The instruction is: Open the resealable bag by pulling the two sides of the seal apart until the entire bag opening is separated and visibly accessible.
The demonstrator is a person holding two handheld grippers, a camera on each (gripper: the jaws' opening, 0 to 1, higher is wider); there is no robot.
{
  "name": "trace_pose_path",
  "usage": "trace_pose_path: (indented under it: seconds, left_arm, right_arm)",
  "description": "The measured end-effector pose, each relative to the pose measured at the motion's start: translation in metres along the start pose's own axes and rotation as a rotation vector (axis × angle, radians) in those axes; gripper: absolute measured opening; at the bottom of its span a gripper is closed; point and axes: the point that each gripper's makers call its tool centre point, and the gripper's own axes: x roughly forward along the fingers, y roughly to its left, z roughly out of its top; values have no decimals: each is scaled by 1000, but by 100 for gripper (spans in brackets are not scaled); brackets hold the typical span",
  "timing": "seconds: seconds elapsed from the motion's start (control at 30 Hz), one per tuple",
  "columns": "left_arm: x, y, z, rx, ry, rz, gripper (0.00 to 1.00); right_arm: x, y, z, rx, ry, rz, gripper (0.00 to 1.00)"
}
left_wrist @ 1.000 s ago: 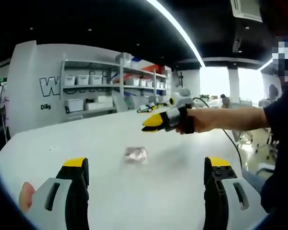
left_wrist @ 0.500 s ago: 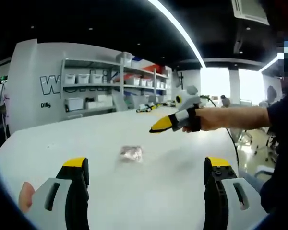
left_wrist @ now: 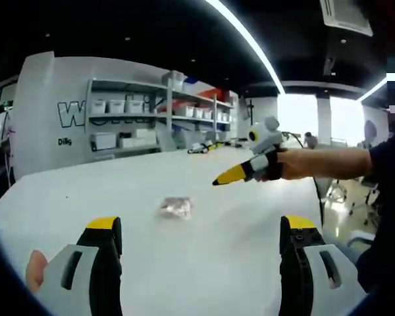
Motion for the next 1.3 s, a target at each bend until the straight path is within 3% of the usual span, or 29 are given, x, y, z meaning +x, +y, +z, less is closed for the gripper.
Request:
trace_pose_path:
  seconds: [0.43, 0.6, 0.83, 1.1, 1.3]
  left_arm:
    - [-3, -6, -5, -8, 10, 9, 100]
    - [-6, -9, -5, -4, 10, 9, 100]
    - [-7, -15, -7, -9, 9, 8, 100]
    - [-11, -16, -11, -19, 10, 12, 99]
    - [-14, -18, -12, -21, 7, 13, 99]
  right_arm:
    - [-24, 8, -18, -58, 17, -18, 28]
    - [-37, 15, -33, -90, 26, -27, 31]
    - [-50, 21, -39, -107, 14, -29, 31]
    - [-61, 14, -45, -109, 5, -42, 34]
    - [-64, 13, -47, -131, 1, -52, 43]
